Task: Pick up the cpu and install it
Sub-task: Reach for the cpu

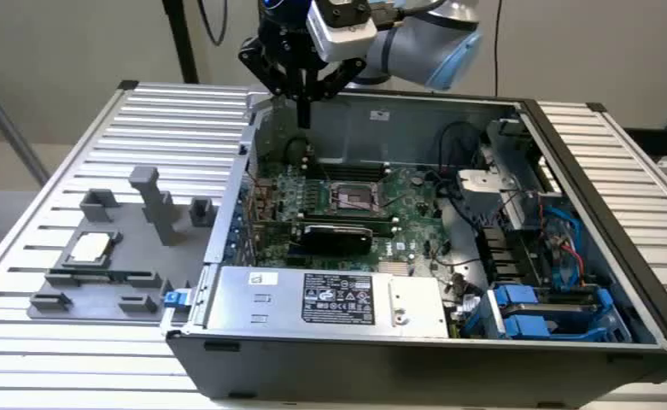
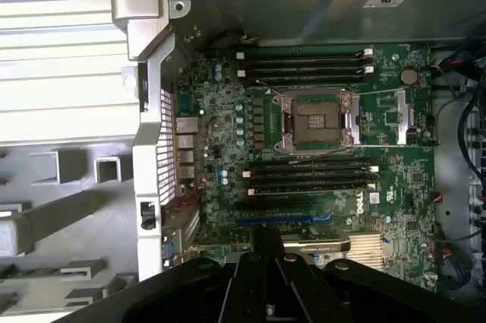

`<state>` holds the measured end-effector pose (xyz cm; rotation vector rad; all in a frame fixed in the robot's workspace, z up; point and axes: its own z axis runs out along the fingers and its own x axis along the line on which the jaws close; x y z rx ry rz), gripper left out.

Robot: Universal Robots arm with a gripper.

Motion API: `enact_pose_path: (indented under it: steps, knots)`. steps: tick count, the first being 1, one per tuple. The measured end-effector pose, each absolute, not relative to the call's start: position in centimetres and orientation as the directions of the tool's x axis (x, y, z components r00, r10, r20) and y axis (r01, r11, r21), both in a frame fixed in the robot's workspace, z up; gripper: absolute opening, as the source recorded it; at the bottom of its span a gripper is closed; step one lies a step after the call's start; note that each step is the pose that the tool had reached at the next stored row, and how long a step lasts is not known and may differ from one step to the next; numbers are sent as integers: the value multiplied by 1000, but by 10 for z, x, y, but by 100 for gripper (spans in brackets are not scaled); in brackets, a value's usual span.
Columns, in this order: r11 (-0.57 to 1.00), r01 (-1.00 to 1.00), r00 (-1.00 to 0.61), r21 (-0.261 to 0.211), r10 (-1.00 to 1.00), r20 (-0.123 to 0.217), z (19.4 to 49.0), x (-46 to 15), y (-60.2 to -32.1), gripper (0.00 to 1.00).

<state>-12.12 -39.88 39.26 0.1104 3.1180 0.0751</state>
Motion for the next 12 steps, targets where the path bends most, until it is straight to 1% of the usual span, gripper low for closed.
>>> enact_pose_path:
  steps: [12]
  knots:
    - [996,70,-997,48,71,-19,393,-123,-399,11]
